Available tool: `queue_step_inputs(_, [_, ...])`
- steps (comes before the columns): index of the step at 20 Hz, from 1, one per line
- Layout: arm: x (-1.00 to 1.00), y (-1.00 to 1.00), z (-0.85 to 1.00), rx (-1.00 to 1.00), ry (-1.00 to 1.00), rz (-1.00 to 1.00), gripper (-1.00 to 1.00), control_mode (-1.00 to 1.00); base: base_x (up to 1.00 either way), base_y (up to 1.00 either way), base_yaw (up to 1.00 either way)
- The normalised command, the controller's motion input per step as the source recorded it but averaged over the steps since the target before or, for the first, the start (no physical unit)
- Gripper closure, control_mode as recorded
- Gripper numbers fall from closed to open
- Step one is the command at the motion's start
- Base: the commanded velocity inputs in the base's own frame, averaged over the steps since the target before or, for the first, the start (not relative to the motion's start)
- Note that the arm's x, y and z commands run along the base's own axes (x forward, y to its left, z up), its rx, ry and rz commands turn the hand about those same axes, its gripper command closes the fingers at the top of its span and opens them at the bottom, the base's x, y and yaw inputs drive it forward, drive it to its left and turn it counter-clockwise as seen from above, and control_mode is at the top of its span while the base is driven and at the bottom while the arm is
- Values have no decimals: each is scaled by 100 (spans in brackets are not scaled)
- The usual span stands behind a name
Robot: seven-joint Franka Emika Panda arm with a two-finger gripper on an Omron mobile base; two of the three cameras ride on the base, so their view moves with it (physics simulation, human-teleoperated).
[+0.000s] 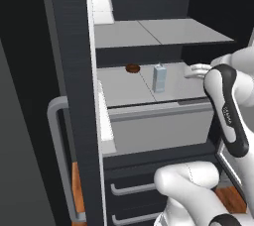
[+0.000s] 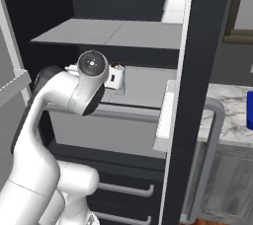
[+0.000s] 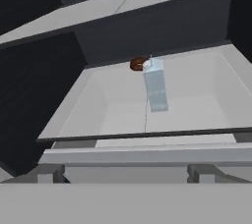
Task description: Take out the milk from the fridge and place it on the tray on the counter. Then take the sugar cube near the tray and place it in the tray.
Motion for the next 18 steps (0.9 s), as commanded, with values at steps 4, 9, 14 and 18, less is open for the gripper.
queue_step_inputs(4, [38,-6,-11,1,-11,0,-100,-100,0,0,0])
queue_step_inputs(9, [35,8,-17,0,-17,-1,-100,-100,0,0,0])
queue_step_inputs(14, [41,10,-13,0,-8,-3,-100,-100,0,0,0])
queue_step_inputs(18, [50,13,-22,-1,0,0,-100,-100,0,0,0])
